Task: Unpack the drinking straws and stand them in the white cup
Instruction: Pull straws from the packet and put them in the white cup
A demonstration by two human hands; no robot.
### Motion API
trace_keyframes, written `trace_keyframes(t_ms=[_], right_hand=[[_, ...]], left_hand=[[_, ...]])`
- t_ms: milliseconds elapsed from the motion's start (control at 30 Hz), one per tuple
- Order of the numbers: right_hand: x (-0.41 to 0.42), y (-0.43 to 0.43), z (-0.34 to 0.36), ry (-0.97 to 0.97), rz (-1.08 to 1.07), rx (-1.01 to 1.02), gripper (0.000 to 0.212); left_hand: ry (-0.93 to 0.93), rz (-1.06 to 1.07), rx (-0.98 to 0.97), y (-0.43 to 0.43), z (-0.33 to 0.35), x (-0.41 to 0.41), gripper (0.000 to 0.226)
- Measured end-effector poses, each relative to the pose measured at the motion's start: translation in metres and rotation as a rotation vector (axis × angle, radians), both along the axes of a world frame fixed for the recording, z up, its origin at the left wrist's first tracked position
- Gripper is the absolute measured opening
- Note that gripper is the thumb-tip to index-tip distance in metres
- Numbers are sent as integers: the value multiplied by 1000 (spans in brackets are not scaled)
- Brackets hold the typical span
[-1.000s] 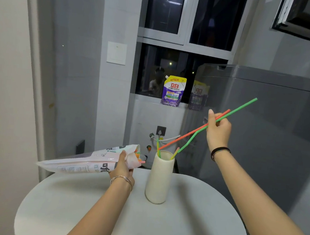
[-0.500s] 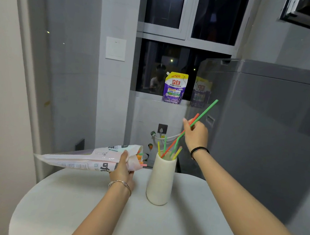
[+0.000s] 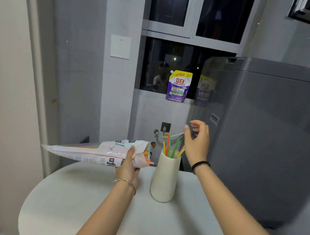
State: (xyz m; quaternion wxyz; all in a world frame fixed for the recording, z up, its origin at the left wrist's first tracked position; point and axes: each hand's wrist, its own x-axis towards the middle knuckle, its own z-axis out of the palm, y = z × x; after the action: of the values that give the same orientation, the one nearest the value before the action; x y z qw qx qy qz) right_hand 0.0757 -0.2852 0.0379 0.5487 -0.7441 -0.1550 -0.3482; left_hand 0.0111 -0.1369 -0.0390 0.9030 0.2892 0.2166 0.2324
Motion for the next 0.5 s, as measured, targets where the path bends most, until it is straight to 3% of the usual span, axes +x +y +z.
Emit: trace_keyframes(t_ms=[100, 200, 267, 367, 500], right_hand=[[-35, 26, -19, 199, 196, 325, 6], [-55, 51, -44, 768, 524, 745, 19], [-65, 59, -52, 998, 654, 962, 31], [-74, 67, -56, 988, 739, 1137, 40], [-78, 71, -54, 867, 769, 1125, 41]], left_hand=[[-10, 47, 34, -6, 8, -7, 53], [-45, 112, 156, -13, 15, -17, 53], [-42, 148, 250, -16, 17, -25, 49], [-39, 134, 393, -16, 16, -34, 44], [-49, 78, 450, -15, 18, -43, 55]])
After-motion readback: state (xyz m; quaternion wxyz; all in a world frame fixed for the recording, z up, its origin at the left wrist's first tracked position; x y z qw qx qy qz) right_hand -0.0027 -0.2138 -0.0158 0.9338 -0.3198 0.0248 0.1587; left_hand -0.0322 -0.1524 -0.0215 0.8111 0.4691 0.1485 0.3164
